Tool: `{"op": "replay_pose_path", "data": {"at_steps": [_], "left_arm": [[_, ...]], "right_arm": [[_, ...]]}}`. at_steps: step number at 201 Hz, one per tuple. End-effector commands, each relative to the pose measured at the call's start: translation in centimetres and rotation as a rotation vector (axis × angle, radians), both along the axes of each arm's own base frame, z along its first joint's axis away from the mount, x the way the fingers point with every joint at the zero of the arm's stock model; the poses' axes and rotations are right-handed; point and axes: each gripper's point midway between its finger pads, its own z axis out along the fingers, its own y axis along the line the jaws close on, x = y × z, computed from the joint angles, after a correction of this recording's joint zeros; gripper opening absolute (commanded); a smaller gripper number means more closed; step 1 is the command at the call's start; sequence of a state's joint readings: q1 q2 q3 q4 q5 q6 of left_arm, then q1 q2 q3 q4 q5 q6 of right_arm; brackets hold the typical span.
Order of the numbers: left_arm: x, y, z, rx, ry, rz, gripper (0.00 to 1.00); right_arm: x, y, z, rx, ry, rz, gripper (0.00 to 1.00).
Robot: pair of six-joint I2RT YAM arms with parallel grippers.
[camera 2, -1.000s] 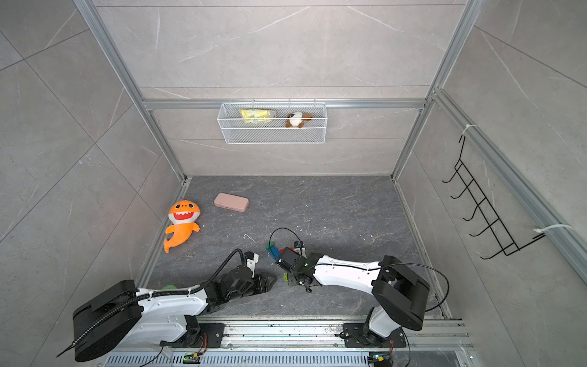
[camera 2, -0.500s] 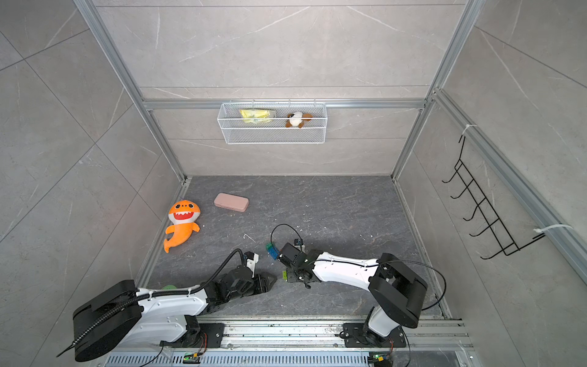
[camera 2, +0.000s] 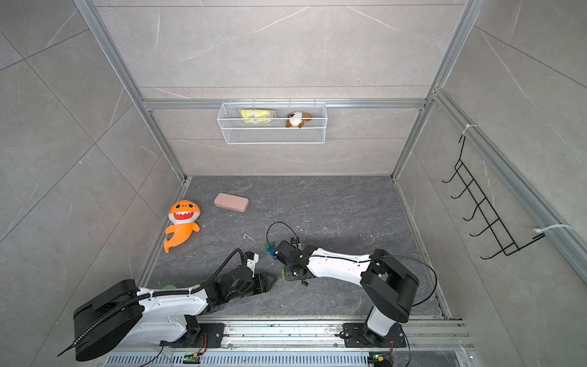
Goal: Assemble the number 5 with lego
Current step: Assemble the lego brick with the lego brick.
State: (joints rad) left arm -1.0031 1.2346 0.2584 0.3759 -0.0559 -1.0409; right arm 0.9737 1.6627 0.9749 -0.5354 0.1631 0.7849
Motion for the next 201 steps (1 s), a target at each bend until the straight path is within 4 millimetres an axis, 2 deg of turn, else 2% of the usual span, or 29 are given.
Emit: {"op": "replay_pose_path", "data": {"at_steps": [1,67,117,157,183,201], "left_arm": [[0.3,0.8,-0.7,0.027,0.007,0.032,0.66],[0.4,0.7,-0.5,0.027,0.003,0.028,0.66],[0.3,0.6,-0.3,0.024,-0.001,0.022,0.66],[0.1,0.3,-0.4,0.051,0.003,-0.014,0.66],[-0.4,-0.6,-0.5,0.071,0.03,-0.078,0.58],[-1.1,-1.7,-0.8,0.074,0.066,-0.14,0.5]], "right_arm": [[-3.1,-3.3,-4.5,-0.135,0.154,0.001,0.12],[-1.6,-2.1,-0.5,-0.072,0.075,-0.005,0.24],[-1.0,-1.9,2.0,-0.048,0.025,-0.001,0.39],[0.0,-2.2,5.1,-0.011,-0.06,0.017,0.42],[1.6,-1.5,6.9,0.017,-0.107,0.112,0.46],[3.2,-1.4,8.0,0.024,-0.144,0.161,0.56]]}}
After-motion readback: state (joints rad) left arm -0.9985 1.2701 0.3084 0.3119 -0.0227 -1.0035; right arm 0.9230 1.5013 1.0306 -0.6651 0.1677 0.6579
